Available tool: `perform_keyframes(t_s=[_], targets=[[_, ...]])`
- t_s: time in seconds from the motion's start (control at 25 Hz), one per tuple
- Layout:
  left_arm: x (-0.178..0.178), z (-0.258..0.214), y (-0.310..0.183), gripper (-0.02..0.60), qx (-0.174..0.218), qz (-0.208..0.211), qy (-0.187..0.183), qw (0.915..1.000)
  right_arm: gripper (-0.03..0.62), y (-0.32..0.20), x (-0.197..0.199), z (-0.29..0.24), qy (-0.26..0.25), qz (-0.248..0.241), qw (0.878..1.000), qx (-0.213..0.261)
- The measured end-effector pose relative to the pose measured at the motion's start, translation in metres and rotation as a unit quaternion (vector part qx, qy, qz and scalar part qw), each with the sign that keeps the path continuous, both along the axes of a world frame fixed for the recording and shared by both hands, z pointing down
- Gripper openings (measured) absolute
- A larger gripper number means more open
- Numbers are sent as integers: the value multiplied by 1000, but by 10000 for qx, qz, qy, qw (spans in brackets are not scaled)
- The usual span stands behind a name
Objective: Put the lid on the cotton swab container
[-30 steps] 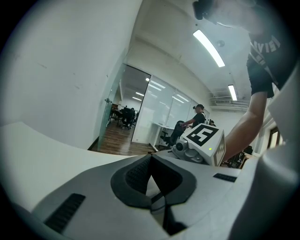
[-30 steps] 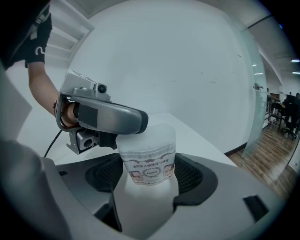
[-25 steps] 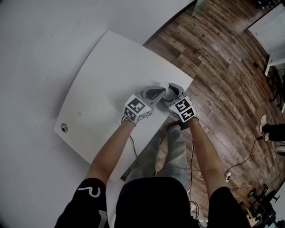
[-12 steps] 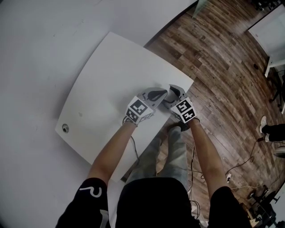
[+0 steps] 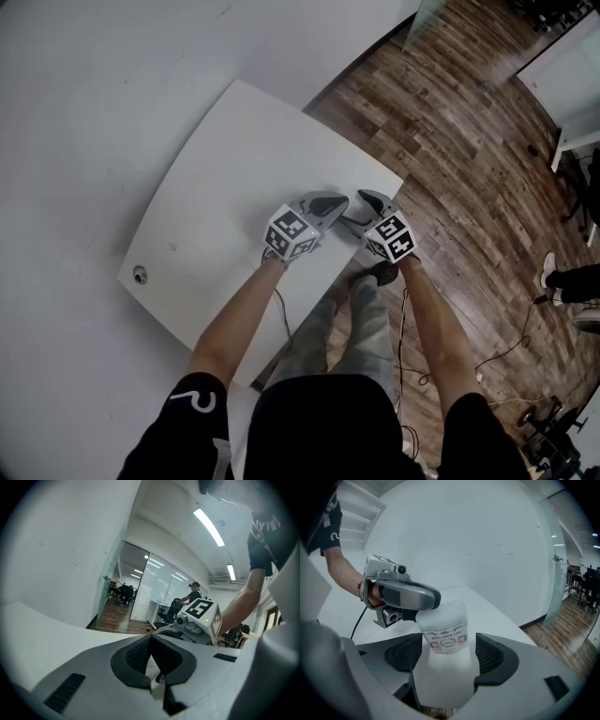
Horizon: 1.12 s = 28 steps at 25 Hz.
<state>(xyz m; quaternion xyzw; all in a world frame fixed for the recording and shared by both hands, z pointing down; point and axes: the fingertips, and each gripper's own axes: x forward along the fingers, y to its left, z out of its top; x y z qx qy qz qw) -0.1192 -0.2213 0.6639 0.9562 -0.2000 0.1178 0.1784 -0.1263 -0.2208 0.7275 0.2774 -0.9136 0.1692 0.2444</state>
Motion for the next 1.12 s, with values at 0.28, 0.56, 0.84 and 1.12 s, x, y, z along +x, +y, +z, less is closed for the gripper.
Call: perform_keyframes(t_s=[0.28,0.56,0.84,1.12], targets=[[-16,-22,1,25,2,-211,11,9998,368,4,32,-28,64,413,9991,3],[-52,-52,-2,25,-18,-1078,-98,9941,315,0,47,-86,-92,1164,9927,299],[-82,-101,3,25,194,-1840,38,9827,200,-2,48,-140,-171,1895,9796,645],[-108,-144,7,25,468,-2303,54,9720,58,-4,47,-190,-183,2226,9707,886]])
